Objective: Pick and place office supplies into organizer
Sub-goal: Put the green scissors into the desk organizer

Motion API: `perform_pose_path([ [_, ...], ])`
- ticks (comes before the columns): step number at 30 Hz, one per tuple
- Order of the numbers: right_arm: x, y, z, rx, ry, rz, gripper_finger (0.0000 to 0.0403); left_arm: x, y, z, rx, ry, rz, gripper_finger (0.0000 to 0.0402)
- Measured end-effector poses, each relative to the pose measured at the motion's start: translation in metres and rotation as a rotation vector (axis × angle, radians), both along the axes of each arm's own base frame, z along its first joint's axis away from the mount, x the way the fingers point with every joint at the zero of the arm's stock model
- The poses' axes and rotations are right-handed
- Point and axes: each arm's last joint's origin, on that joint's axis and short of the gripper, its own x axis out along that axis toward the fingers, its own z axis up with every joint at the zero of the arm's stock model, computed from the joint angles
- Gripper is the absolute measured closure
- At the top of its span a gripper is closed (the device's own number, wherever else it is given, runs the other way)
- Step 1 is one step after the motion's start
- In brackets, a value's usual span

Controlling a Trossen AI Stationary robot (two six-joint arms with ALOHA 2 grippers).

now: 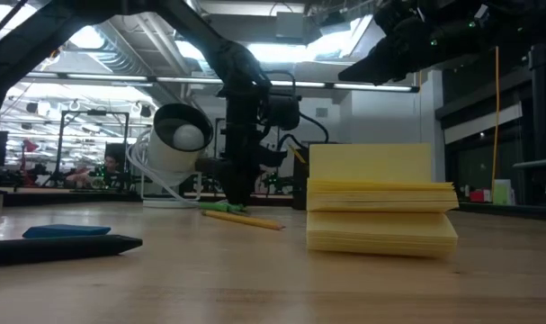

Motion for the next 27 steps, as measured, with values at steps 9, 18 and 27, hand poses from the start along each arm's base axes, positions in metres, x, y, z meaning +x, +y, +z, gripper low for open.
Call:
perform_pose_path([
  [9,0.000,0.000,0.000,-0.002,0.000,0.000,0.0377,-0.002,-0.001,-0.001,-0.012,0.009,0.025,0.0299],
  [18,0.000,0.000,0.000,-0.003,0.000,0.000,0.0377,0.003,-0.015,-0.002,0.020,0.021,0.019,0.0382],
  [27,0.000,0.000,0.000,-0.003,-0.001,0.000,0.0377,0.007,-0.024,0.003,0.121,0.016,0.065,0.0386],
])
